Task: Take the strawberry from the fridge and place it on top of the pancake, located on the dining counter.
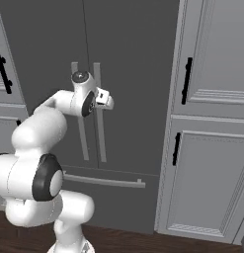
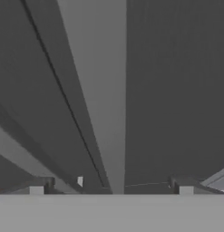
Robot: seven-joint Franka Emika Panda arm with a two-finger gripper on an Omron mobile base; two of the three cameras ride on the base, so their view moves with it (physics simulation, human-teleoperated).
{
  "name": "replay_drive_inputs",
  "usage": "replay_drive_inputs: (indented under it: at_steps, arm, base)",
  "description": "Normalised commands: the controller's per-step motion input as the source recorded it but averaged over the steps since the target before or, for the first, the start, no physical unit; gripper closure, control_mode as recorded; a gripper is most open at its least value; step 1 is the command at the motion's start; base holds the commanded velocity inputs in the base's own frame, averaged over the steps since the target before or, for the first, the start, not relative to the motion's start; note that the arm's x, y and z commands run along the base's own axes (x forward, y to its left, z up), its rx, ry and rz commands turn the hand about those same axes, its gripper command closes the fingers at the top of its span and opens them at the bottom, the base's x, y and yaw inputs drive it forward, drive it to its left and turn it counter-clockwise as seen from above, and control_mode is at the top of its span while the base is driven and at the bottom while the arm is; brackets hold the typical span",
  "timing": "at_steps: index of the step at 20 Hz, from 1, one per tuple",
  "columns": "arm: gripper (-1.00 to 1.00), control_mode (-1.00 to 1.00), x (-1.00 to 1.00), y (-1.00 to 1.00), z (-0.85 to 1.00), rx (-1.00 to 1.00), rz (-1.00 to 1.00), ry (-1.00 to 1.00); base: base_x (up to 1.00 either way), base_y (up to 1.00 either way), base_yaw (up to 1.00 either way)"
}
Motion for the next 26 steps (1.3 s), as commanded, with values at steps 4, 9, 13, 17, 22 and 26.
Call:
replay_drive_inputs:
  at_steps: [4, 9, 13, 17, 22, 26]
  arm:
    - [-1.0, -1.0, 0.38, -0.01, -0.09, 0.0, -0.01, -0.11]
    - [-1.0, -1.0, 0.39, -0.2, -0.21, 0.0, 0.01, -0.26]
    - [-1.0, -1.0, 0.42, -0.16, -0.02, 0.0, 0.0, -0.14]
    - [-1.0, -1.0, 0.47, 0.0, 0.0, 0.0, 0.0, 0.0]
    - [1.0, -1.0, 0.29, 0.0, 0.0, 0.0, 0.0, 0.01]
    - [1.0, -1.0, -0.32, -0.11, 0.01, 0.0, -0.01, 0.0]
  base:
    - [0.0, 0.0, 0.0]
    - [0.0, 0.0, 0.0]
    - [0.0, 0.0, 0.0]
    - [0.0, 0.0, 0.0]
    - [0.0, 0.0, 0.0]
    - [0.0, 0.0, 0.0]
